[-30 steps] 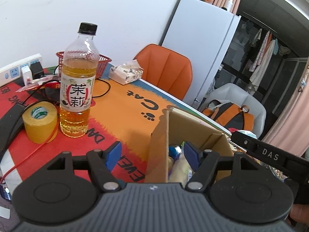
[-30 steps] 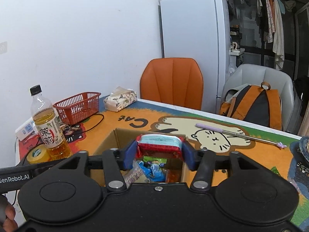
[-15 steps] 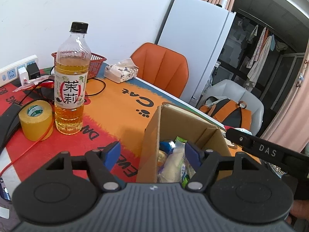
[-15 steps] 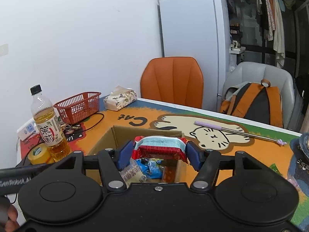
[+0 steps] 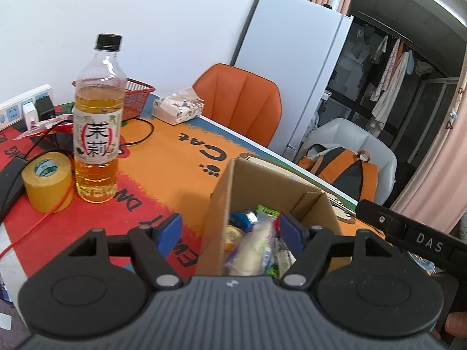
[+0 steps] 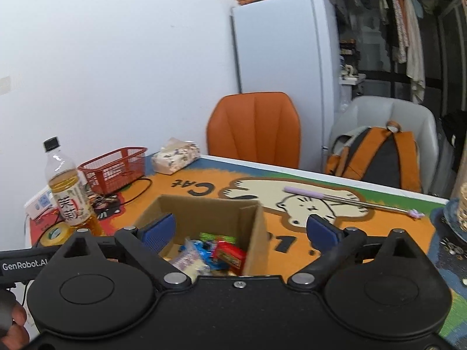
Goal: Organize snacks
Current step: 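Move both open tools back toward the last snacks beside the basket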
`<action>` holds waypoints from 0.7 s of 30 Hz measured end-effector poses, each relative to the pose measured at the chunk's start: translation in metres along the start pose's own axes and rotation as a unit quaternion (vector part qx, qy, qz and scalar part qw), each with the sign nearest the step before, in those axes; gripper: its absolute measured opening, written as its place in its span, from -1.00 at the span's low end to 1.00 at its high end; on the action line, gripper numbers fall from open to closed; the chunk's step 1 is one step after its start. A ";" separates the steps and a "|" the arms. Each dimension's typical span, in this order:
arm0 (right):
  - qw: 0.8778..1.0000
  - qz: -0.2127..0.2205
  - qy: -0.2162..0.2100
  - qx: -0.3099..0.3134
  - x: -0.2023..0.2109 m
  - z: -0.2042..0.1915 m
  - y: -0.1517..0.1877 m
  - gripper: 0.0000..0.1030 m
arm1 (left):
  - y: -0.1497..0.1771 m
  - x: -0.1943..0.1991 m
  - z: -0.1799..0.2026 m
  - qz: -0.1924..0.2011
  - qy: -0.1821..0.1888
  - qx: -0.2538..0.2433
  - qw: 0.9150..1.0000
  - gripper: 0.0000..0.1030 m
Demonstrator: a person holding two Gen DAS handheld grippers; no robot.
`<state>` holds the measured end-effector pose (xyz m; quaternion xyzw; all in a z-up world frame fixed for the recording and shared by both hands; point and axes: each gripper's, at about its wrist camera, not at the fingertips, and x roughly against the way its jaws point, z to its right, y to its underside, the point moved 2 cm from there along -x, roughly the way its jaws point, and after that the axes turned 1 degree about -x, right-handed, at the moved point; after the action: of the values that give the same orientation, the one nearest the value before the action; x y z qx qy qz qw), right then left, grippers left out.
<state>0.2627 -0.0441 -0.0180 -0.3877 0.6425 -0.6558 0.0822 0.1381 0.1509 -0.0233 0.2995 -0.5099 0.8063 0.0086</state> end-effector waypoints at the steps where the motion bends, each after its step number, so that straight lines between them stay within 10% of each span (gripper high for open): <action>1: 1.000 -0.001 0.004 -0.001 0.001 0.004 0.001 0.89 | 0.000 -0.001 0.003 -0.001 0.000 -0.002 1.000 0.45; 21: 0.995 -0.024 0.087 -0.051 0.042 0.111 0.026 1.00 | 0.024 -0.016 0.101 0.016 0.027 -0.067 0.997 0.89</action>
<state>0.2918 -0.1601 -0.0391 -0.3479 0.6705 -0.6552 -0.0094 0.1911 0.0604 -0.0205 0.2676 -0.5670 0.7785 0.0294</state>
